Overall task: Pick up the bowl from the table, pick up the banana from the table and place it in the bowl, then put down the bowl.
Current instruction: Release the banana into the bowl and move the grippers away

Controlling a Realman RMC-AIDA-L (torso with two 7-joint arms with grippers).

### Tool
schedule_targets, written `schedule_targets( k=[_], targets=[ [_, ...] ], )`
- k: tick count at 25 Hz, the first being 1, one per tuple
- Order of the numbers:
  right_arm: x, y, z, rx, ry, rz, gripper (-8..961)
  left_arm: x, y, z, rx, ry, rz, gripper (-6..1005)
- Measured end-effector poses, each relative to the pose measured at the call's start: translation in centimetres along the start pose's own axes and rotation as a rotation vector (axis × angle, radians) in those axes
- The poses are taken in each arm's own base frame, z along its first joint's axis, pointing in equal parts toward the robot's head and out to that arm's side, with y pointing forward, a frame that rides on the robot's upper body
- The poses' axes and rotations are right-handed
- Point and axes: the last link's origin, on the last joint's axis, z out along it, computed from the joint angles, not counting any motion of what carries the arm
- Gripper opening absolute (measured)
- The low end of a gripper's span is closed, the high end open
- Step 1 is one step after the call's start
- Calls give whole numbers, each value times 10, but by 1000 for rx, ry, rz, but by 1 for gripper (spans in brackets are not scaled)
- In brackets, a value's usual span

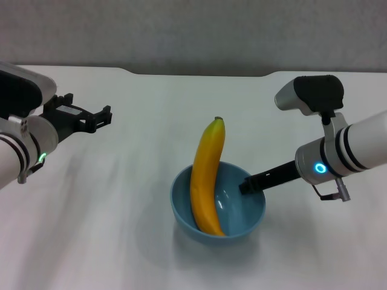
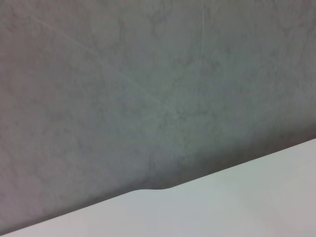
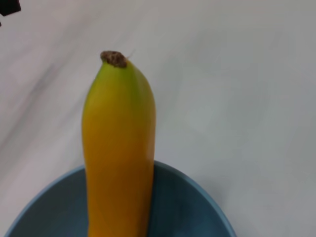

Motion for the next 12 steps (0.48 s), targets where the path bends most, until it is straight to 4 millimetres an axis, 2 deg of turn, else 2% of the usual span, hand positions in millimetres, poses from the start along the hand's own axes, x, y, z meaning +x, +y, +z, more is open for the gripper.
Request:
schedule_targets(
  k=[12],
  targets=[
    [16, -8, 6, 15, 28, 37, 25, -3, -2, -1, 5, -5, -11, 893]
  ],
)
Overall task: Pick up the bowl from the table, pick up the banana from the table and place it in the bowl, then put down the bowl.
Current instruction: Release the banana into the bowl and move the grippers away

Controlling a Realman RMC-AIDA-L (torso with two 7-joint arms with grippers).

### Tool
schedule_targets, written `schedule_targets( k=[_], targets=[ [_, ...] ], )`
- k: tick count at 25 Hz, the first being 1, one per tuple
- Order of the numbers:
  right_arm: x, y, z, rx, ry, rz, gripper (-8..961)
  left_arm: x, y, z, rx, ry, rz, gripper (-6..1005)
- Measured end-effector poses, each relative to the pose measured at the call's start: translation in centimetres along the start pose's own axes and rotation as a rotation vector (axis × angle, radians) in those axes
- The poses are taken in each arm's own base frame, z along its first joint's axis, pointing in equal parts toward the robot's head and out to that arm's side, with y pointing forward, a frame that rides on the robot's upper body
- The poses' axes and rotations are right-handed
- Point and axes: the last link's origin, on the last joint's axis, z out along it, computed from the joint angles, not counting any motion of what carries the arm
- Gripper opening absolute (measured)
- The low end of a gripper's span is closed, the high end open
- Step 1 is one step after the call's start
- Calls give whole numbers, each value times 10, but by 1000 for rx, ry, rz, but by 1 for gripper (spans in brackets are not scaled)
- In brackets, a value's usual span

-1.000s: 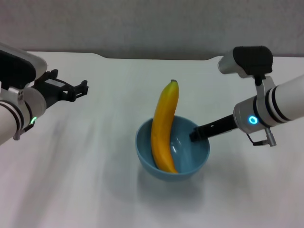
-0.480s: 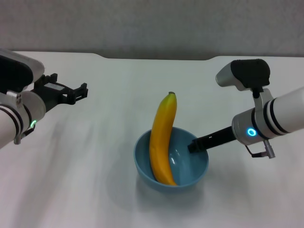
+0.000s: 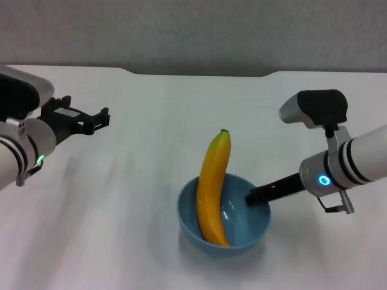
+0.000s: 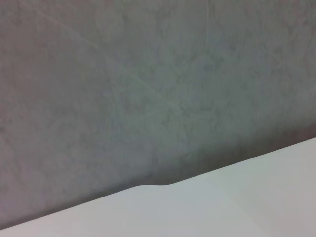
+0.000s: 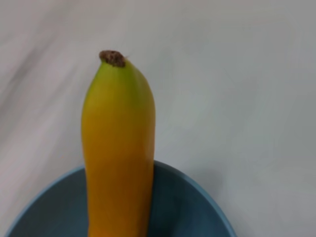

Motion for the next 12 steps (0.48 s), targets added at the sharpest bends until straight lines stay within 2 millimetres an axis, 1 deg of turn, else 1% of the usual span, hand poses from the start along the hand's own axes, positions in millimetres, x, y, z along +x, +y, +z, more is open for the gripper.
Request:
schedule_targets(
  k=[12],
  targets=[
    [6, -7, -1, 13, -5, 18, 26, -2, -1, -1, 2, -3, -22, 892]
  ],
)
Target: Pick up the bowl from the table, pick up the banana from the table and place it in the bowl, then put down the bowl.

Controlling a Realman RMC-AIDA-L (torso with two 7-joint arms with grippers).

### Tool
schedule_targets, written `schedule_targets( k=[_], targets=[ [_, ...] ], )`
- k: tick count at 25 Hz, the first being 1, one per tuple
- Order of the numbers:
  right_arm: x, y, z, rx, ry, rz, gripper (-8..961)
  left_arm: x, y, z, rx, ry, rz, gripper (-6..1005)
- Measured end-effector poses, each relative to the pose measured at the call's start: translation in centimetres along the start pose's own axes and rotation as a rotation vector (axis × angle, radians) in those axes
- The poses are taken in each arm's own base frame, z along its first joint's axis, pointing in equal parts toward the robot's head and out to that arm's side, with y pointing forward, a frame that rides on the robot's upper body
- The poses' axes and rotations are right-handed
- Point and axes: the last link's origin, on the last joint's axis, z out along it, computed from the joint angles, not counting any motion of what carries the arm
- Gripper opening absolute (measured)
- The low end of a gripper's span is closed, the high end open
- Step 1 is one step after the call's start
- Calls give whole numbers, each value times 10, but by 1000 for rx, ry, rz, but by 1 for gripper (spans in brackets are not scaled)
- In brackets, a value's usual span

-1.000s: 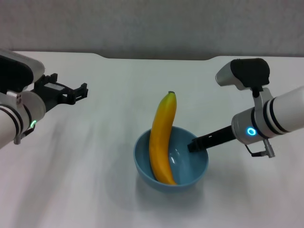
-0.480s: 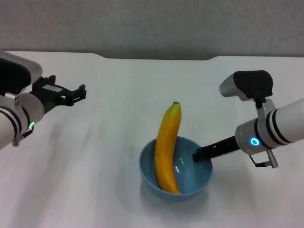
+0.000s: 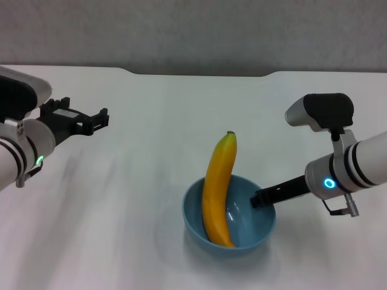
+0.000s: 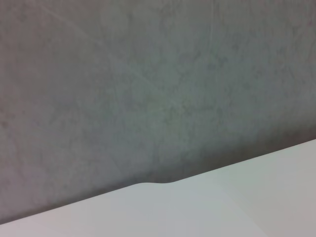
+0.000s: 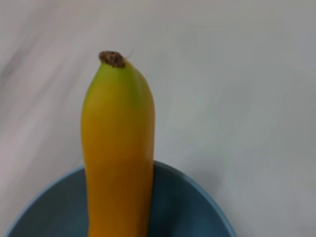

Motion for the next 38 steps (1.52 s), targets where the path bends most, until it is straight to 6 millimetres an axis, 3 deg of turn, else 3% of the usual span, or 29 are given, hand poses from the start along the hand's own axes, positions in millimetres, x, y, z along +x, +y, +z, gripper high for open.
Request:
schedule_targets(
  k=[3, 8, 15, 24, 28, 34, 35, 38],
  targets=[
    [-2, -1, 0, 8, -13, 0, 26, 0, 0, 0, 1, 0, -3, 892],
    [-3, -2, 0, 14, -22, -3, 109, -1, 0, 0, 1, -3, -4, 892],
    [-2, -4, -4, 12, -43, -21, 380, -12, -5, -5, 14, -20, -18, 891],
    [2, -5, -29, -27, -141, -59, 667, -19, -12, -10, 26, -28, -105, 891],
    [5, -15, -46, -13, -213, -60, 782, -23, -15, -12, 35, -32, -126, 891],
    [8, -30, -86, 23, -430, -90, 773, -26, -18, -14, 49, -32, -134, 890],
    [14, -36, -95, 33, -527, -98, 773, -26, -19, -14, 53, -31, -141, 890],
    [19, -43, -101, 46, -621, -98, 771, -26, -21, -16, 64, -20, -174, 890]
  ],
)
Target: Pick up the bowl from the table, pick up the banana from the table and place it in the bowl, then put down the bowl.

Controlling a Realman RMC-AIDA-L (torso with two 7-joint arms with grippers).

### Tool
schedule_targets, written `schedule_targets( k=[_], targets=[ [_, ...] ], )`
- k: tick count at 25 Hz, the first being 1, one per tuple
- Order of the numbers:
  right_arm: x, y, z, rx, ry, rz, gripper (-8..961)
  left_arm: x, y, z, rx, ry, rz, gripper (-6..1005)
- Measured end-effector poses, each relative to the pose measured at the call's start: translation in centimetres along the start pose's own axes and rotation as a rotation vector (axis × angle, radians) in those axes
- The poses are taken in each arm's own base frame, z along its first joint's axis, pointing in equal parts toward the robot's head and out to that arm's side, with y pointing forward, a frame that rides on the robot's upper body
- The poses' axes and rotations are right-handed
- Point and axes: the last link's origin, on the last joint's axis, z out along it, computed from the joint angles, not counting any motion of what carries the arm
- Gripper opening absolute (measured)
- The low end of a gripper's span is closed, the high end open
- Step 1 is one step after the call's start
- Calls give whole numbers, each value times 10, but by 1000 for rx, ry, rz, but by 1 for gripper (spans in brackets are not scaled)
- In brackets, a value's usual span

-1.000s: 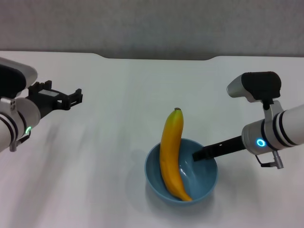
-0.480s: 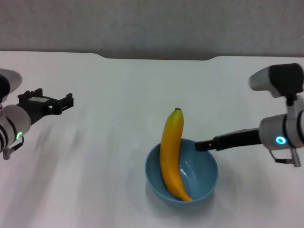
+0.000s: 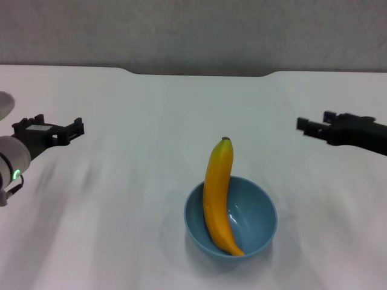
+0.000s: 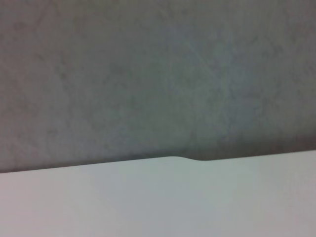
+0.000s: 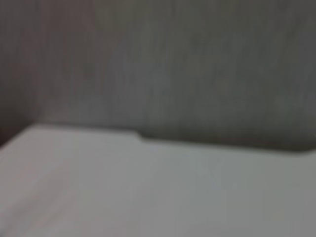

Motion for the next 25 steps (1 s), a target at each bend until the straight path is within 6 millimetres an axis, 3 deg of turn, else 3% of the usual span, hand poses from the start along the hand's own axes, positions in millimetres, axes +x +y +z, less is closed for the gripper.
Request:
schedule_targets(
  k=[6, 16, 21, 25],
  targets=[
    [19, -14, -9, 3, -186, -13, 770, -3, -4, -3, 14, 2, -31, 885],
    [44, -19, -28, -42, -464, -57, 773, -1, 9, -6, -19, 15, -8, 808],
    [55, -28, -40, 48, -545, -89, 774, -2, 14, -6, -32, 16, -5, 810],
    [63, -38, -49, 134, -618, -10, 775, -4, 28, -8, -70, 14, -10, 811]
  ],
)
